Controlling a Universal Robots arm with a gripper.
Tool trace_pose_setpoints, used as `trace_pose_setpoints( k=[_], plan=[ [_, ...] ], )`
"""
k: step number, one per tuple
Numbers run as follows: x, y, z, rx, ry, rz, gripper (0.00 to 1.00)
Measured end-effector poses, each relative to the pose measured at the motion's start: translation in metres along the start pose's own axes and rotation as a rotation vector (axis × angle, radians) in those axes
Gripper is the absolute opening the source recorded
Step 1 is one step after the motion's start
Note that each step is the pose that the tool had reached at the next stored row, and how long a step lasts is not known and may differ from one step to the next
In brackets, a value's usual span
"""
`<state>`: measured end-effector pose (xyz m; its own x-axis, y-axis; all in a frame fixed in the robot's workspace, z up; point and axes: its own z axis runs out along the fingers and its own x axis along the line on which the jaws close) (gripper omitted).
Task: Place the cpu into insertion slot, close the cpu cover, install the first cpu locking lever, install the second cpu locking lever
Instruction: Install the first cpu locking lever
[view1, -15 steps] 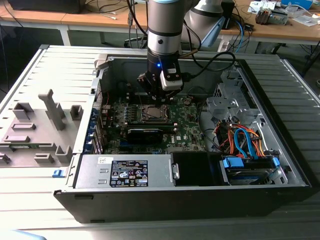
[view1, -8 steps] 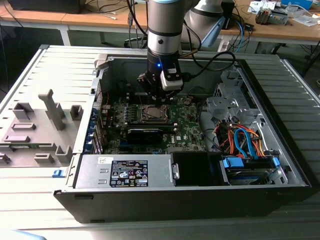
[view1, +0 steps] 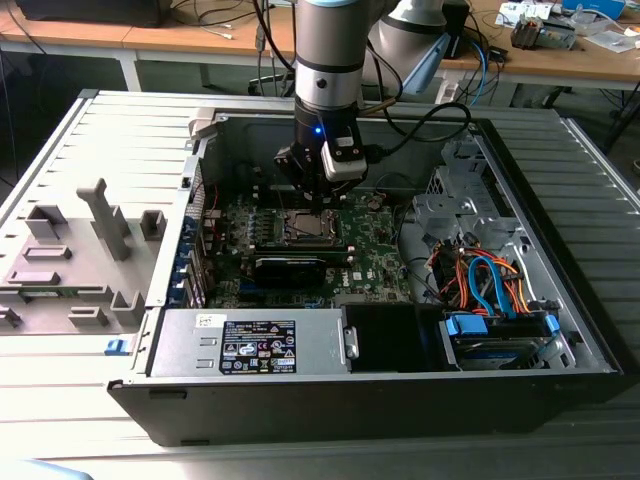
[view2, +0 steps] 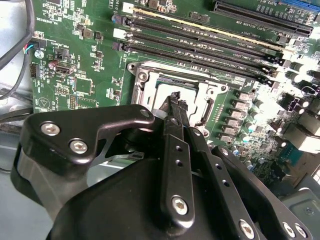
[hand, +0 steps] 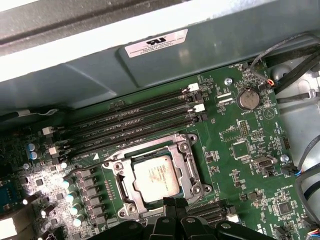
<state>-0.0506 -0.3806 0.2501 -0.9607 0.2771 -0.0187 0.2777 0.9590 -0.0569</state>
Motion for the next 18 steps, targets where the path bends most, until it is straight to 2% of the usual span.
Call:
trace_pose_setpoints(
  k=[18],
  plan=[
    [0.0000, 0.0000, 0.0000, -0.0004, -0.0014, -0.024, 0.11]
  ],
)
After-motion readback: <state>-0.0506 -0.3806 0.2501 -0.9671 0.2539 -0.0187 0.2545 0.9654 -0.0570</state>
